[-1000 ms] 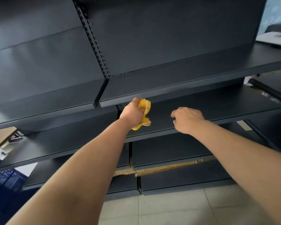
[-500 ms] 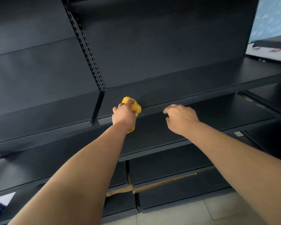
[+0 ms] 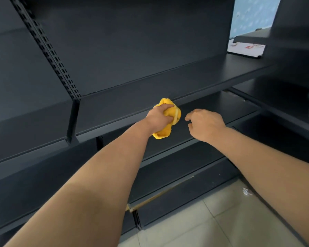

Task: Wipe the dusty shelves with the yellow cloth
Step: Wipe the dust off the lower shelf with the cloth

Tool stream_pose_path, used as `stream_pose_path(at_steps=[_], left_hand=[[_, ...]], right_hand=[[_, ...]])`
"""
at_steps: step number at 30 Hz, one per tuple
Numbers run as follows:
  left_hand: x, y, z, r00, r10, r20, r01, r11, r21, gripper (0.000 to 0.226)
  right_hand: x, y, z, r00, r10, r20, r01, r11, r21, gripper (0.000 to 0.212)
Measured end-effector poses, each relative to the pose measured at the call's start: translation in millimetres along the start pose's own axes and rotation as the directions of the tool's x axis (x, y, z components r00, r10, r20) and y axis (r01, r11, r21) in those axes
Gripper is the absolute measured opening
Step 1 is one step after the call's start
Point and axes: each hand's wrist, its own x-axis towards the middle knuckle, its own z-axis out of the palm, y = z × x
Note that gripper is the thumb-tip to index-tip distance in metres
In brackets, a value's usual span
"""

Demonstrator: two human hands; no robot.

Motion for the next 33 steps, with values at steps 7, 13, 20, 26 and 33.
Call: stream_pose_path(at_steps=[7,13,20,26,33], left_hand=[[-19.8,-10.6,32.5,0.991,-0.131,0.027,0.134,0.975,-0.177,0.061],[-35.5,-24.4,31.0,0.983,-0.168,0.077,0.178,0.973,-0.144,0.059],[-49.6,-14.9,24.0,0.992,-0.057,0.115,0.068,0.993,-0.095,0.06],[-54.2,-6.8,22.8,0.995,-0.034,0.096,0.044,0.993,-0.109,0.058],[-53.5,8.7,30.4,0.977,0.088,0.195,-0.07,0.993,-0.095,0.036]], right_hand=[[-47.8,35.7,3.6,0.988,0.151,0.034,-0.151,0.989,-0.006,0.027],[-73.4,33.2,8.5,0.977,0.207,0.055,-0.208,0.978,0.007,0.028],[-89.4,8.3,13.3,0.976,0.215,0.042,-0.219,0.97,0.107,0.035],[-91.9,0.4,5.4,0.97,0.24,0.027,-0.242,0.963,0.116,0.037],[-98.7,7.2,-3.8,0.961,0.276,0.02,-0.276,0.949,0.152,0.045]])
